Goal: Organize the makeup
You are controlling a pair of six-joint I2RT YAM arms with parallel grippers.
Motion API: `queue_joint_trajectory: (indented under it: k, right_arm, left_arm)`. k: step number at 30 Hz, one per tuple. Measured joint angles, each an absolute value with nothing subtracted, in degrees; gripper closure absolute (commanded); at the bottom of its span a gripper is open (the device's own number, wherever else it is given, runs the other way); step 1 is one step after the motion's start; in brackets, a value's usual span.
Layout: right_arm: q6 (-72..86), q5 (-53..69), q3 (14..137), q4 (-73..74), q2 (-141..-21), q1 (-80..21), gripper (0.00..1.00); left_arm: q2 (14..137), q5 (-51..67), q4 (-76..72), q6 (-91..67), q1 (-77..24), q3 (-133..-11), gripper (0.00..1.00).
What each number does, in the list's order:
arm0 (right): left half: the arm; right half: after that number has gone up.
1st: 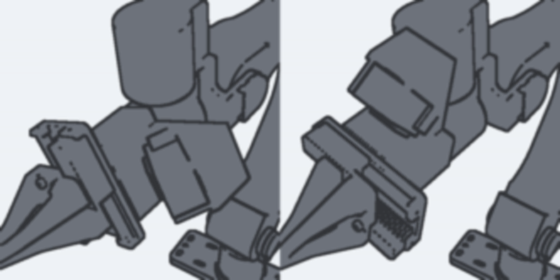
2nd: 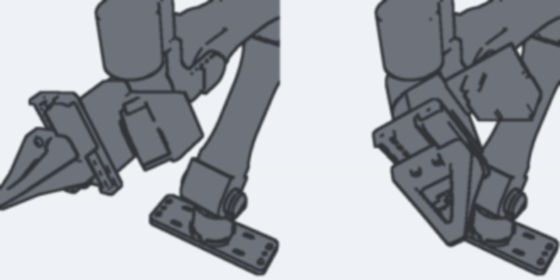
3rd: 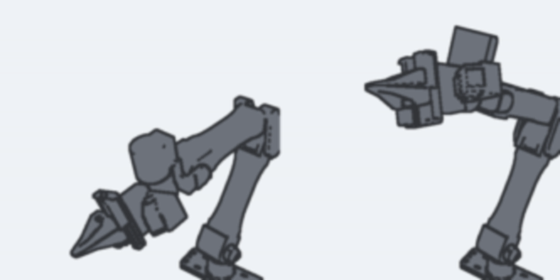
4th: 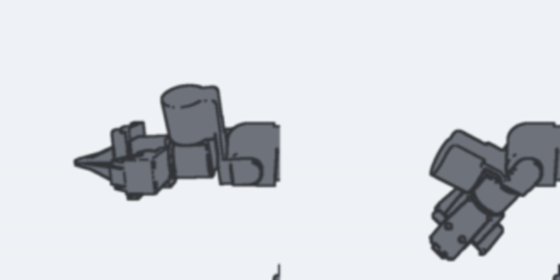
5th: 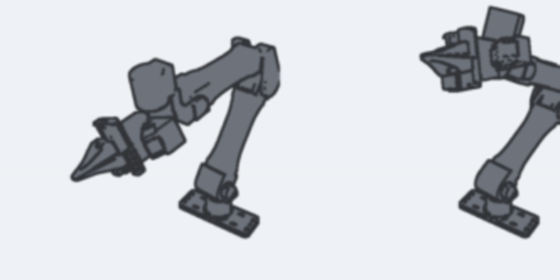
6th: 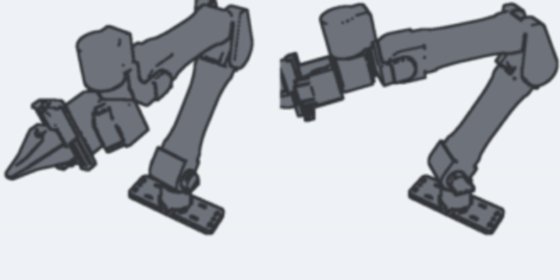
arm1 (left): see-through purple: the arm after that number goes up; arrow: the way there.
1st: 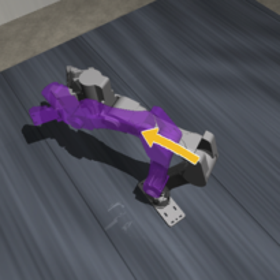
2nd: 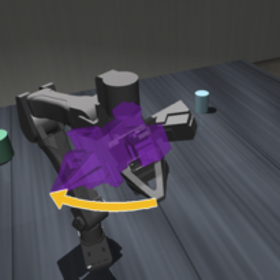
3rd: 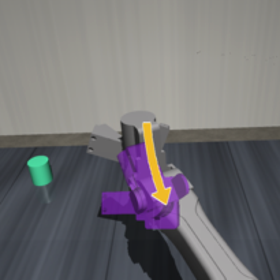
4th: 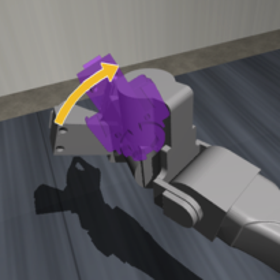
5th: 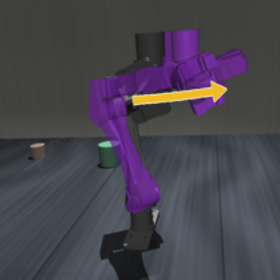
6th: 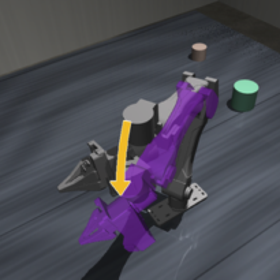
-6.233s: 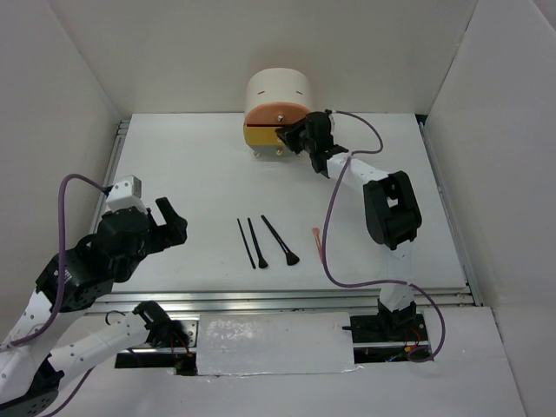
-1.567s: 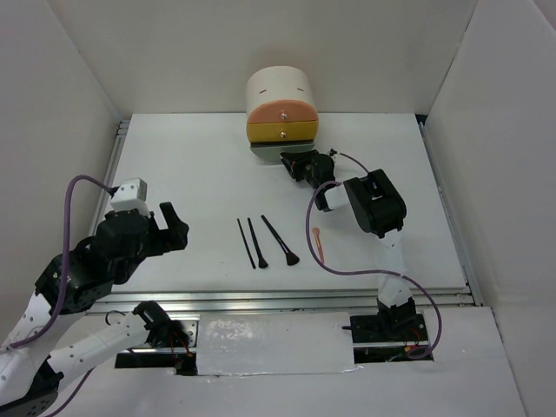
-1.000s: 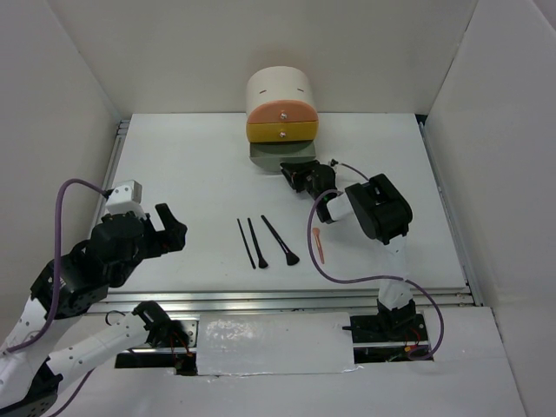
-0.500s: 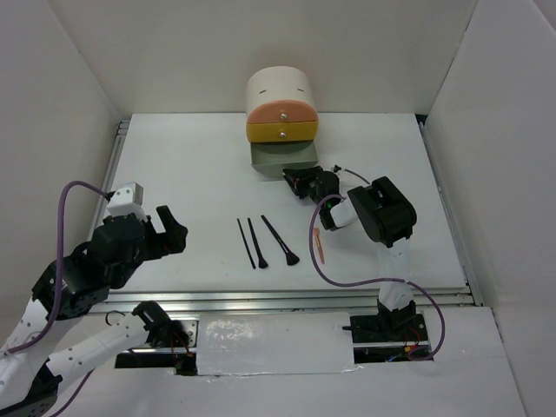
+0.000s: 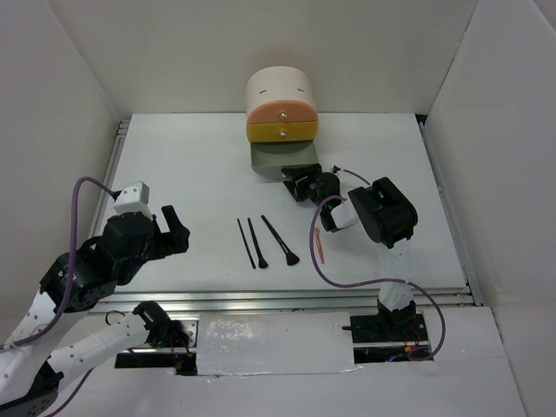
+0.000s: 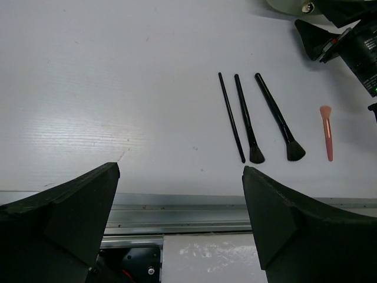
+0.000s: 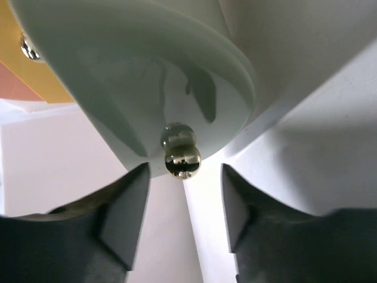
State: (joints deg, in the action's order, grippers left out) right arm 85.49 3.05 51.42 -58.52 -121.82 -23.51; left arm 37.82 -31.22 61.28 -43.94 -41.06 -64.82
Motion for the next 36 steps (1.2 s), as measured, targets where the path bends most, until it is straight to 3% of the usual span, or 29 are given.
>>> queue_joint_trajectory:
  k: [16, 23, 36]
  right_arm:
    - [75.8, 9.8, 51.4, -52.1, -112.6, -24.6, 0.30]
    - [57.1, 10.7, 62.2, -20.3, -103.3, -28.7, 0.29]
    - [30.3, -1.0, 71.6, 23.2, -102.6, -38.5, 0.27]
  left_arm:
    - [51.6, -29.3, 61.6, -45.6, -41.1, -64.8, 0.01]
    - [54.5, -26.7, 58.7, -46.9, -41.1, -63.5, 0.01]
    - [58.5, -23.6, 55.0, -46.5, -41.1, -60.6, 0.01]
